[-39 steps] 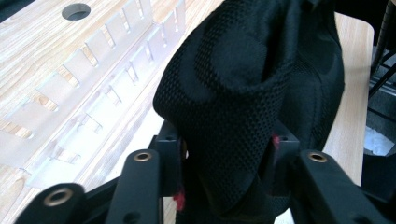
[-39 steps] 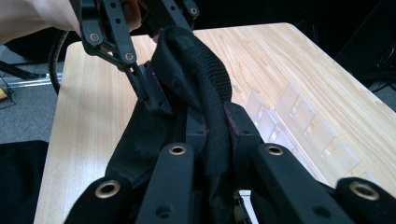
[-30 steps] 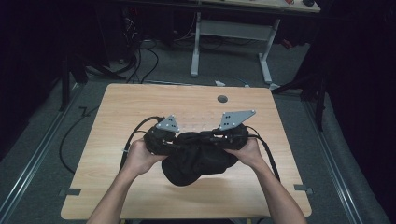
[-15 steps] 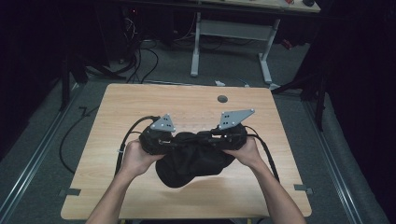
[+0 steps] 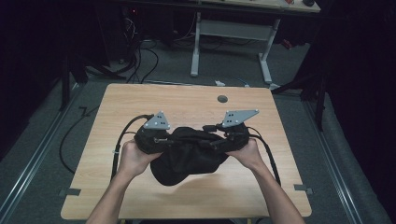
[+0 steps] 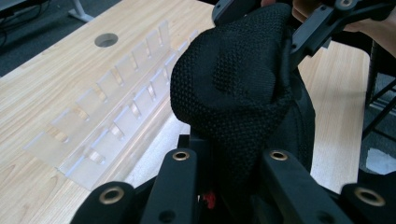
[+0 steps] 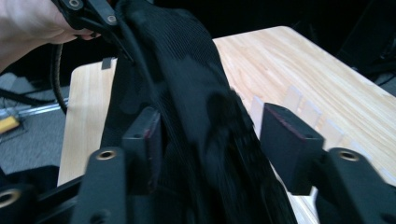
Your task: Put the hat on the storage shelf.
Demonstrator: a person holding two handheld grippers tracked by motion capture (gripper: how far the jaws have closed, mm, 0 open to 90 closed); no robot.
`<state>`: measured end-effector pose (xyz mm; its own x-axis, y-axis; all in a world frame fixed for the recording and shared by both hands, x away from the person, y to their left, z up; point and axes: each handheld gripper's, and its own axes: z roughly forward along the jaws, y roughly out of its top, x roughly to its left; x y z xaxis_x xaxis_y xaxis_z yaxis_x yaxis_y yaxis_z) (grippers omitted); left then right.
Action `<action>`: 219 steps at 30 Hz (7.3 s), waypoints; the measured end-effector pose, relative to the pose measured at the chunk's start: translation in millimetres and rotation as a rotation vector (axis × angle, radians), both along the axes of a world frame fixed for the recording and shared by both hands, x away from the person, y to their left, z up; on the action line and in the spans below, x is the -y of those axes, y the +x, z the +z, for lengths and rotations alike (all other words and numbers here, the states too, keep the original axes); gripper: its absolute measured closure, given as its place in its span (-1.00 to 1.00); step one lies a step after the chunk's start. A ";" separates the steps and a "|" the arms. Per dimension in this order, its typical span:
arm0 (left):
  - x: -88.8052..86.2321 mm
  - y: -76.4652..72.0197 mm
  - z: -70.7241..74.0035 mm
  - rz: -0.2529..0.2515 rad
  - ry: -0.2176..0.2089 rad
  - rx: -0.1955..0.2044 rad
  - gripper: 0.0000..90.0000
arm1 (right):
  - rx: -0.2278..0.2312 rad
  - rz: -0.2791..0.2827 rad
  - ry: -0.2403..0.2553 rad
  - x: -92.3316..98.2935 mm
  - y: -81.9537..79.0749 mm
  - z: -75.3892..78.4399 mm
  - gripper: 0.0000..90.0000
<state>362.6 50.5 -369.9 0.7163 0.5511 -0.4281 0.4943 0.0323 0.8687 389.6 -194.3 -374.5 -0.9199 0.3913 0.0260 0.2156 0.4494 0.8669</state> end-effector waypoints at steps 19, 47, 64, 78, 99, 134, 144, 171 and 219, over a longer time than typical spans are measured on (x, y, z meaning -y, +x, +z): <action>-32.3 3.5 3.1 0.105 -0.137 -0.001 0.81 | -0.119 -0.296 0.113 61.5 -9.8 -33.1 -0.01; -21.6 -6.2 -18.1 0.009 -0.046 -0.101 0.52 | -0.078 -0.262 0.097 40.5 -2.6 -9.5 0.91; -20.9 -20.2 -17.7 0.014 -0.066 -0.050 0.92 | -0.095 -0.243 0.125 35.0 8.8 -2.7 0.74; -43.5 -13.1 -2.1 0.114 -0.193 -0.021 0.91 | -0.079 -0.340 0.053 64.2 -11.2 -15.3 0.00; -54.0 16.7 15.9 0.357 -0.338 0.032 0.90 | -0.094 -0.740 -0.160 106.5 -30.0 -141.8 -0.03; -33.6 78.9 11.3 0.660 -0.305 0.066 0.89 | 0.006 -0.823 -0.304 96.9 -34.3 -156.1 -0.17; -25.8 84.1 3.4 0.702 -0.291 0.068 0.89 | 0.006 -0.825 -0.305 96.5 -34.7 -156.1 -0.17; -15.7 89.7 -18.7 0.759 -0.277 0.076 0.85 | 0.020 -0.829 -0.312 94.8 -35.7 -156.5 -0.17; -55.1 66.4 -24.2 0.596 -0.286 -0.011 -0.67 | -0.030 -0.820 -0.279 98.7 -32.9 -156.0 -0.16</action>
